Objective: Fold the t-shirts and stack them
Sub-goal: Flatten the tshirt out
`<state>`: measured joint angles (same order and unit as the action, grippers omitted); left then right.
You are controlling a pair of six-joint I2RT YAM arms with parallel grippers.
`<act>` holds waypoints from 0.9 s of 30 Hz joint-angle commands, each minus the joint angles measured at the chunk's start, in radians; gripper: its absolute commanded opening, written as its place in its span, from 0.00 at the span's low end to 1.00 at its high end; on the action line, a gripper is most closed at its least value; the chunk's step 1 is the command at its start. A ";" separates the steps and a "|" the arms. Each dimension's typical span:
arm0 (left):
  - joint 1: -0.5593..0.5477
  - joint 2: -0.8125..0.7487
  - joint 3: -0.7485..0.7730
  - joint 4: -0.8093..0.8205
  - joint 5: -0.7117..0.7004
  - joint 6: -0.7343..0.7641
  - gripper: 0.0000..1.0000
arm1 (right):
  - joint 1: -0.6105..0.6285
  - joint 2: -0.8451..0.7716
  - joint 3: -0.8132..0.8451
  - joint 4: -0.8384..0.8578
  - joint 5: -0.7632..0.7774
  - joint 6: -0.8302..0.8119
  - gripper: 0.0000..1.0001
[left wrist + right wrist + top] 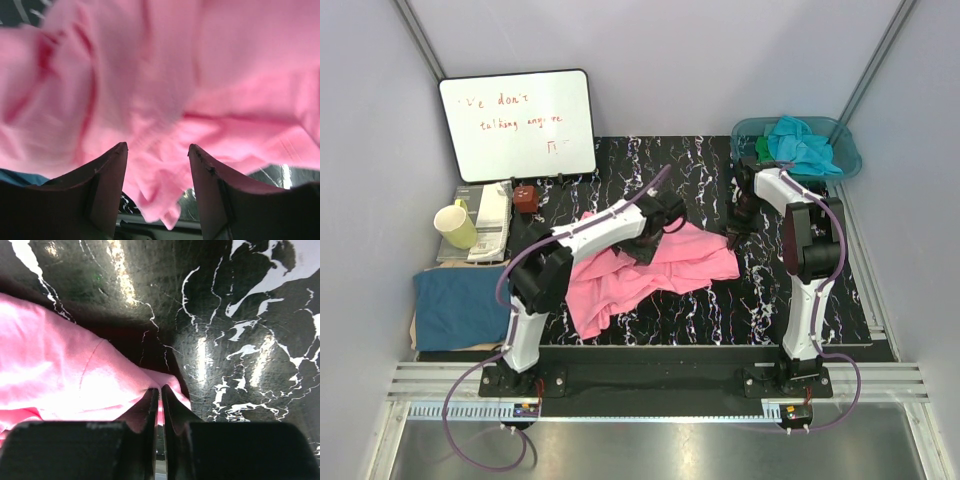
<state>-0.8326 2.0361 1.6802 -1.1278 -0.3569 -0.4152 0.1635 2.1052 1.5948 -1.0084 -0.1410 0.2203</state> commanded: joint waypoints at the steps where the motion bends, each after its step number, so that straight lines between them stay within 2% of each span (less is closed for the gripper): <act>1: 0.070 0.015 0.072 -0.009 -0.103 -0.017 0.57 | 0.002 -0.050 0.001 0.005 -0.037 -0.007 0.12; 6: 0.102 0.055 0.099 -0.013 -0.099 0.015 0.63 | 0.001 -0.051 -0.018 0.013 -0.037 -0.012 0.12; 18: 0.082 -0.025 0.104 -0.006 -0.039 0.021 0.62 | 0.001 -0.034 -0.012 0.014 -0.051 -0.007 0.12; 27: 0.036 -0.002 0.041 0.017 -0.005 0.039 0.59 | 0.002 -0.019 -0.001 0.013 -0.055 -0.007 0.12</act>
<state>-0.7742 2.0655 1.7432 -1.1305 -0.3916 -0.3920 0.1635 2.1048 1.5757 -1.0069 -0.1776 0.2192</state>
